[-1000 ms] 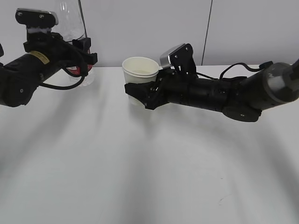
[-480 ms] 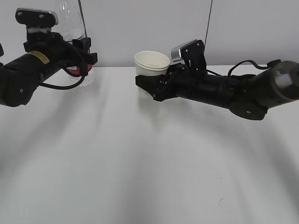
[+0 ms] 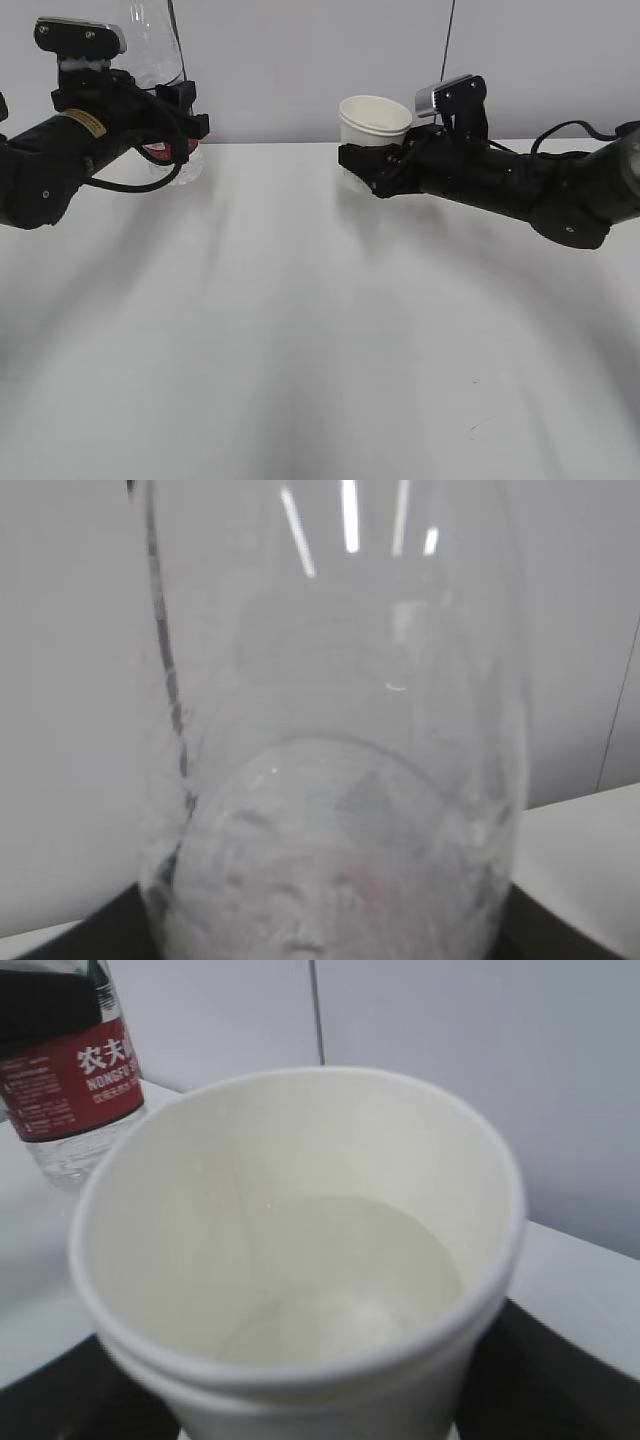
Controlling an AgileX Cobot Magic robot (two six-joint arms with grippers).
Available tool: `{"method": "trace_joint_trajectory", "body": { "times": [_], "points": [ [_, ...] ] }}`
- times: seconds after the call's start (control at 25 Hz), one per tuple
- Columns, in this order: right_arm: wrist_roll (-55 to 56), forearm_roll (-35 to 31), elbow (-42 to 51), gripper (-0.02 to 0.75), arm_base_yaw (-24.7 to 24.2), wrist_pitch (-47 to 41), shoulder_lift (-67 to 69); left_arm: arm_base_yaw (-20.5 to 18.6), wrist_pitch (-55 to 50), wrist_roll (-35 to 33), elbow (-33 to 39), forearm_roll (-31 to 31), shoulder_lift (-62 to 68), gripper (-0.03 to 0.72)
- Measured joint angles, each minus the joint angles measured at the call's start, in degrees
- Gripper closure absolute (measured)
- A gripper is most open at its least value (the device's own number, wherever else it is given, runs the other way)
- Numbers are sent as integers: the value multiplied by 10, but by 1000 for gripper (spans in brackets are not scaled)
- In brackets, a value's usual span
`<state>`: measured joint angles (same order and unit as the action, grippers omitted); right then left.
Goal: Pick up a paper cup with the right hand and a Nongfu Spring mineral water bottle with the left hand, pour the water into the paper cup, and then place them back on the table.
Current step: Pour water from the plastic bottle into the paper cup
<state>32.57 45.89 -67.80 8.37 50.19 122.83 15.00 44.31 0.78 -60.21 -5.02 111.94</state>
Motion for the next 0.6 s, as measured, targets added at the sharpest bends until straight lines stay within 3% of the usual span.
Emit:
{"method": "trace_joint_trajectory", "body": {
  "times": [0.6],
  "points": [
    [-57,-35,0,227,-46,-67,0,0,3,0,0,-1,29,351]
  ]
}}
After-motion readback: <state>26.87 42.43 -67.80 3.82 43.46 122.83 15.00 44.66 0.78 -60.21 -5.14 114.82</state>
